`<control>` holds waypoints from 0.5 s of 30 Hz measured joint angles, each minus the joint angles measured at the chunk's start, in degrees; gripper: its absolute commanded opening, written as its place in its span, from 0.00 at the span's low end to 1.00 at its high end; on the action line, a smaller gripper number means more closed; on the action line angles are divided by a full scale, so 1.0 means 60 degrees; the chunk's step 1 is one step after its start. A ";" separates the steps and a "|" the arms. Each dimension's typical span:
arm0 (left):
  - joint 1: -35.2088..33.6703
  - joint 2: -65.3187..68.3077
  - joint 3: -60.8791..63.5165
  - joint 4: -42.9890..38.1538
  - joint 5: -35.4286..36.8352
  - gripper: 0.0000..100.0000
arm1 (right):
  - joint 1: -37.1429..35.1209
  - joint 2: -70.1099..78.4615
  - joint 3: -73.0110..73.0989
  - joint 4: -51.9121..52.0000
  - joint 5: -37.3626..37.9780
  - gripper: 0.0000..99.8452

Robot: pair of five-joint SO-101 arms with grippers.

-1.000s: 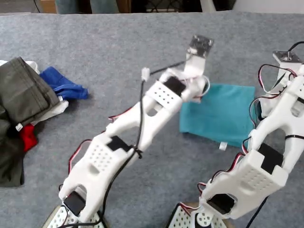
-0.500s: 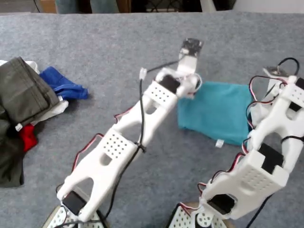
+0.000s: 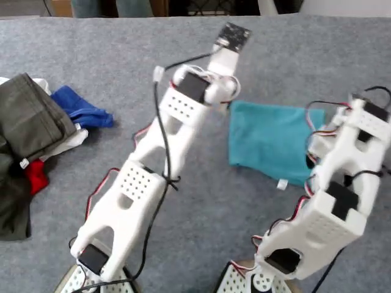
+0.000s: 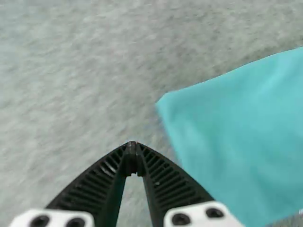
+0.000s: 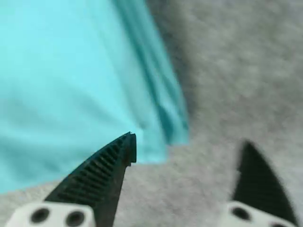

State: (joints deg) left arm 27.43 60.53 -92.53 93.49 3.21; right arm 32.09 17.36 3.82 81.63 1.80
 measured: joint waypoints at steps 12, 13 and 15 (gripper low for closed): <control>-0.1084 -0.1011 0.0000 0.1158 -0.0059 0.03 | -0.0864 0.0762 0.1084 -0.3868 -0.0996 0.29; -0.1114 -0.1011 0.0000 0.1158 -0.0059 0.03 | -0.0864 0.0938 0.0996 -0.3912 -0.0996 0.26; -0.1143 -0.1011 0.0000 0.1158 -0.0059 0.03 | -0.0864 0.1392 0.0630 -0.3868 -0.0996 0.20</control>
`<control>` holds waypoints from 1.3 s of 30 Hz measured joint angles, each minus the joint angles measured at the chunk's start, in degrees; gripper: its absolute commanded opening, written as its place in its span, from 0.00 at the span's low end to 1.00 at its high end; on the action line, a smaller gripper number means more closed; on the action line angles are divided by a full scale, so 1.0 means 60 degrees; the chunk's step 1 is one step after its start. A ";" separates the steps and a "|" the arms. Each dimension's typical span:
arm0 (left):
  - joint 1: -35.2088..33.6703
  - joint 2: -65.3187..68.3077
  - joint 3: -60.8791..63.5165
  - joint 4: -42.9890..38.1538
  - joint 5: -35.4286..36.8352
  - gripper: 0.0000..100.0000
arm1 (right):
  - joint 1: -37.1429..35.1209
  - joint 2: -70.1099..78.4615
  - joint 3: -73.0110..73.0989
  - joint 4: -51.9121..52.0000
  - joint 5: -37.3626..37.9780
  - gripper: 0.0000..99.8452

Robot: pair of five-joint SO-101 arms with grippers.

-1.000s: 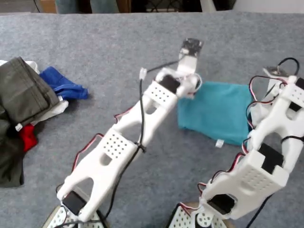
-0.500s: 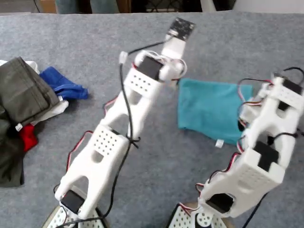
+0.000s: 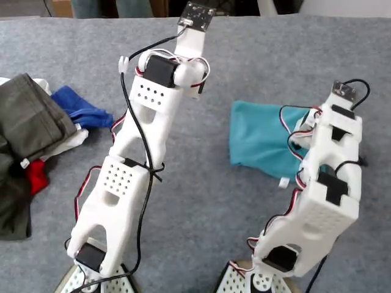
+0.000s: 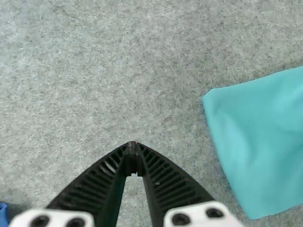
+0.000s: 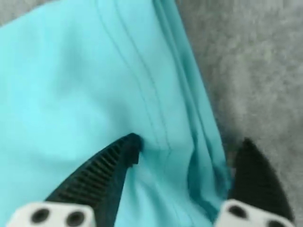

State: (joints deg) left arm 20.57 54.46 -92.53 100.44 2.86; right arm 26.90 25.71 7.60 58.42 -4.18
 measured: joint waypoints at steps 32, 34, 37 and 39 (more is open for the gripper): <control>-0.1245 -0.0029 0.0000 0.0000 -0.0015 0.03 | -0.1099 0.2183 -0.8586 0.4996 0.1758 0.01; -0.1245 -0.0029 0.0000 0.0000 -0.0029 0.03 | -0.0967 0.2198 -0.8601 0.4586 0.1993 0.01; -0.1245 -0.0029 0.0000 0.0000 -0.0029 0.03 | -0.0469 0.2256 -0.8615 0.3780 0.2403 0.01; -0.1245 -0.0029 0.0000 0.0000 -0.0029 0.03 | -0.0029 0.2476 -0.8615 0.3297 0.2740 0.01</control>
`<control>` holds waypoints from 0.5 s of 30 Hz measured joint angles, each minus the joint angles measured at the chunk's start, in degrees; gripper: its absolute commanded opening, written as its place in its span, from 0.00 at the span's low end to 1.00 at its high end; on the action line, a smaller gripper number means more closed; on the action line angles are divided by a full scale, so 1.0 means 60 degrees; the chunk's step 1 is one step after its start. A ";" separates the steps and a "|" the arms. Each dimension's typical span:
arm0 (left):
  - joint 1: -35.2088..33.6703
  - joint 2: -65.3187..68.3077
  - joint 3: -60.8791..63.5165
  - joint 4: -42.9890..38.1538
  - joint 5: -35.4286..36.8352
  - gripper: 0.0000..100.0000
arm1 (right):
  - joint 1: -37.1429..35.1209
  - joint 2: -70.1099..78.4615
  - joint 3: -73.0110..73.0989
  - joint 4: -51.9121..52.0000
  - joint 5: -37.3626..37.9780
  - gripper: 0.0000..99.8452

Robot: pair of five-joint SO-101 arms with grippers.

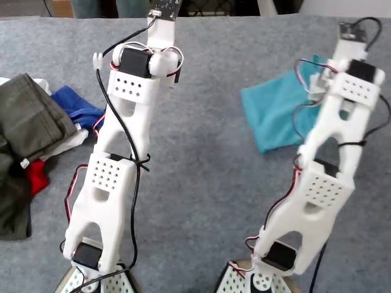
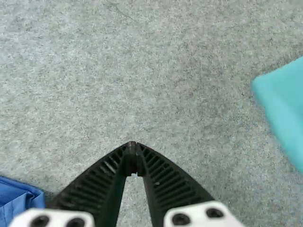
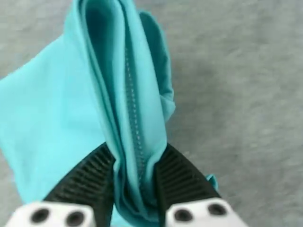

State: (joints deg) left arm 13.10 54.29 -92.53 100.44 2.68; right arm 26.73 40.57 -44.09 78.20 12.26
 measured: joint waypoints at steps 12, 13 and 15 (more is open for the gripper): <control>0.0000 0.0000 0.0000 0.0000 -0.0689 0.03 | 0.1495 0.0762 0.0015 -0.0806 0.1363 0.06; 0.0000 0.0000 0.0000 0.0000 -0.0718 0.03 | 0.1509 0.0762 0.0015 -0.0806 0.1363 0.11; 0.0000 0.0000 0.0029 0.0044 -0.0791 0.03 | 0.1509 0.0762 0.0015 -0.0806 0.1363 0.25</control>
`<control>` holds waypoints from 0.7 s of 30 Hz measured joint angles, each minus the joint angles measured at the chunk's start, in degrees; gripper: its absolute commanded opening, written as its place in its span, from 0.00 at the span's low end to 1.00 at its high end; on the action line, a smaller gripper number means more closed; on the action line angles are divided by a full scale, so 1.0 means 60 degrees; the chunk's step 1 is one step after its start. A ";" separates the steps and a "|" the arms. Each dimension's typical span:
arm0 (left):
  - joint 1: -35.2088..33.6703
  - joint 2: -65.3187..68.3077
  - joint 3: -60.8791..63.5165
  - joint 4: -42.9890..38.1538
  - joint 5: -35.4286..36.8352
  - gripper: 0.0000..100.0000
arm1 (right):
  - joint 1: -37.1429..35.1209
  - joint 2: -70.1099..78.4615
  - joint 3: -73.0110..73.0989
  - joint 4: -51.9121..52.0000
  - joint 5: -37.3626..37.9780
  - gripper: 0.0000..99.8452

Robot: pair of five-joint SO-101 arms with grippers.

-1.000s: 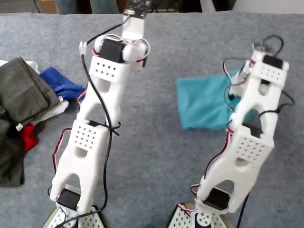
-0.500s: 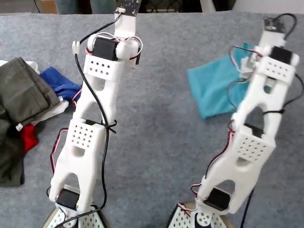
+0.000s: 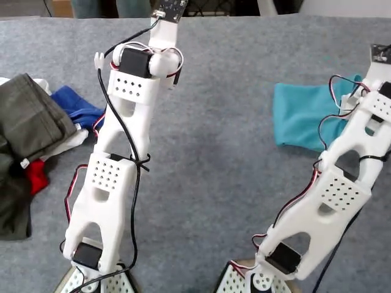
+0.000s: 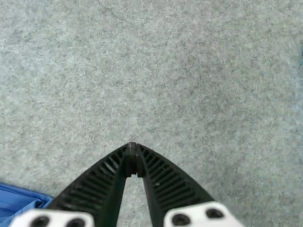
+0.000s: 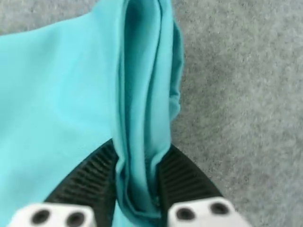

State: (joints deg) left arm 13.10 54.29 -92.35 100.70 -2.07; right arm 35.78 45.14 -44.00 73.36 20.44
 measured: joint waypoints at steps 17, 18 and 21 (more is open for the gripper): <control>0.1832 -1.0769 1.3714 -0.0952 -0.0645 0.03 | -0.0366 -0.1495 -0.3502 0.4352 0.0366 0.01; 0.1670 -1.1663 1.4667 -0.1201 -0.0879 0.03 | -0.0410 -0.1612 -0.3590 0.4440 0.0366 0.05; 0.0821 -1.4344 1.7392 -0.1963 -0.1656 0.03 | -0.0425 -0.2066 -0.3560 0.4542 0.0381 0.03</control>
State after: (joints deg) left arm 18.02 -31.78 12.00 88.92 -12.00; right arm 33.23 32.75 -65.36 100.62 22.73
